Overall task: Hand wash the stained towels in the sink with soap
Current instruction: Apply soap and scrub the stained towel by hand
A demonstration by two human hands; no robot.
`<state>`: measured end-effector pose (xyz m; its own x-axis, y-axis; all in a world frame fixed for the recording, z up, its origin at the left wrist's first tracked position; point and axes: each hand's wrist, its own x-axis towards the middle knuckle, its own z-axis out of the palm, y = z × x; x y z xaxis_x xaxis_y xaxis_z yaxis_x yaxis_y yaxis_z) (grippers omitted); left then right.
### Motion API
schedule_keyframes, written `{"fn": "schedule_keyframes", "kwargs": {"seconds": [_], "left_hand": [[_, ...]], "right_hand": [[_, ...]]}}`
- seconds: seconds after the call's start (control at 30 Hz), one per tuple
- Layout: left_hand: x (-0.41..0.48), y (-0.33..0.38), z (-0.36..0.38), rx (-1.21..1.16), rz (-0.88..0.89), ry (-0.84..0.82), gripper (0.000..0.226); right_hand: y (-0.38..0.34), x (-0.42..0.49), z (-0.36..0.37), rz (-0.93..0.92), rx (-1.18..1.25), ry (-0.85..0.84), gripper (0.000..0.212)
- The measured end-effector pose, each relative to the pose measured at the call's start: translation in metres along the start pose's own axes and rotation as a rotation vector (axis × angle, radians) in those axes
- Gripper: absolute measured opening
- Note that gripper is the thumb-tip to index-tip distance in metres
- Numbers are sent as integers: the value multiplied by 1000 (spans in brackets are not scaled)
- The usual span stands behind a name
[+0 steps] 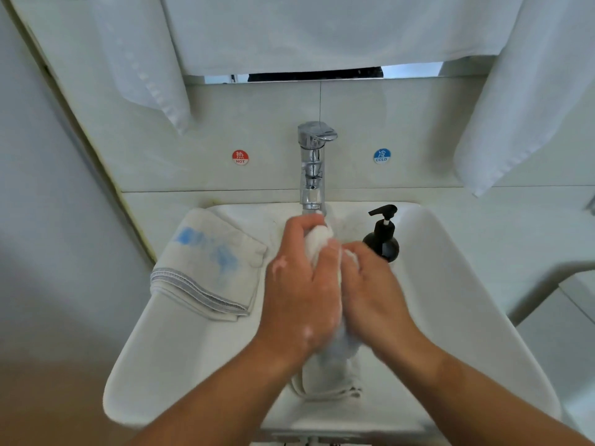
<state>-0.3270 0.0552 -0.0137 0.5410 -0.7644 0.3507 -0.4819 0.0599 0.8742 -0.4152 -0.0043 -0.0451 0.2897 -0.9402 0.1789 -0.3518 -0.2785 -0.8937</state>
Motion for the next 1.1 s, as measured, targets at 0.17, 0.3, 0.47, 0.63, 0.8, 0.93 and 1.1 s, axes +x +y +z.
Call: {"fn": "schedule_keyframes", "kwargs": {"seconds": [0.17,0.3,0.47,0.63,0.8,0.93,1.1], "left_hand": [[2,-8,4,-3,-130,37,15],[-23,9,2,-47,-32,-34,9],[23,0,0,-16,-133,95,9],[-11,-1,10,-48,-125,-11,8],[17,-3,4,-36,-50,55,9],[41,-14,10,-36,-246,80,11],[10,-15,17,-6,-139,-35,4]], "right_hand": [[-25,-12,-5,-287,-10,86,7],[-16,22,-15,-114,97,167,18],[-13,-12,4,-51,44,-50,12],[-27,16,-18,-210,43,161,11],[-7,5,-7,-56,8,17,14],[-24,-1,0,-218,-13,-2,13],[4,34,7,-23,87,125,17]]}}
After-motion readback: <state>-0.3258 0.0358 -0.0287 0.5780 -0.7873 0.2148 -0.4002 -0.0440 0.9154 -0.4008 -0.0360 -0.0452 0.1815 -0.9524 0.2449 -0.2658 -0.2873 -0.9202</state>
